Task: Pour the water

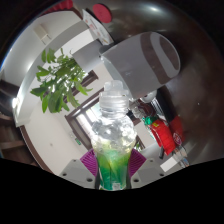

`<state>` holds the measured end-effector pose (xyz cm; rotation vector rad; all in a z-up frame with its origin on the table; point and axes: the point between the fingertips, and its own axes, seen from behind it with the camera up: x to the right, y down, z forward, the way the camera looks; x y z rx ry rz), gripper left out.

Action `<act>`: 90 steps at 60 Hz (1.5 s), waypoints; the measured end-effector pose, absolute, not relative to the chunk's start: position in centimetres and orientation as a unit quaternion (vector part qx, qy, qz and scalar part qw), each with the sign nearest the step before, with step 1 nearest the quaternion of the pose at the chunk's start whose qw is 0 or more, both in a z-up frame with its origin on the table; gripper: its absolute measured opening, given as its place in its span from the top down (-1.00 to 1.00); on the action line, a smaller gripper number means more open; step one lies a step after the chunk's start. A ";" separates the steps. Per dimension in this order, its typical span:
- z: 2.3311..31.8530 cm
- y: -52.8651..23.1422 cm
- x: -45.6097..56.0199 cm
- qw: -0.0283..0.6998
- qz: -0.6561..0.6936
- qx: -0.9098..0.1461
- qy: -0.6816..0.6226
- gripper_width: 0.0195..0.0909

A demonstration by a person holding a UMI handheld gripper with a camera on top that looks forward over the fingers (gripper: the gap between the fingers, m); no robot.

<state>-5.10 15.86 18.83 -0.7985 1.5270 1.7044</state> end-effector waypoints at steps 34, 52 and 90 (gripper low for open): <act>28.6 14.4 1.5 0.667 0.127 -0.715 0.166 0.53; 25.7 12.8 19.9 0.625 -0.190 -0.750 0.101 0.52; 9.2 11.4 27.6 0.591 -0.143 -0.775 0.175 0.33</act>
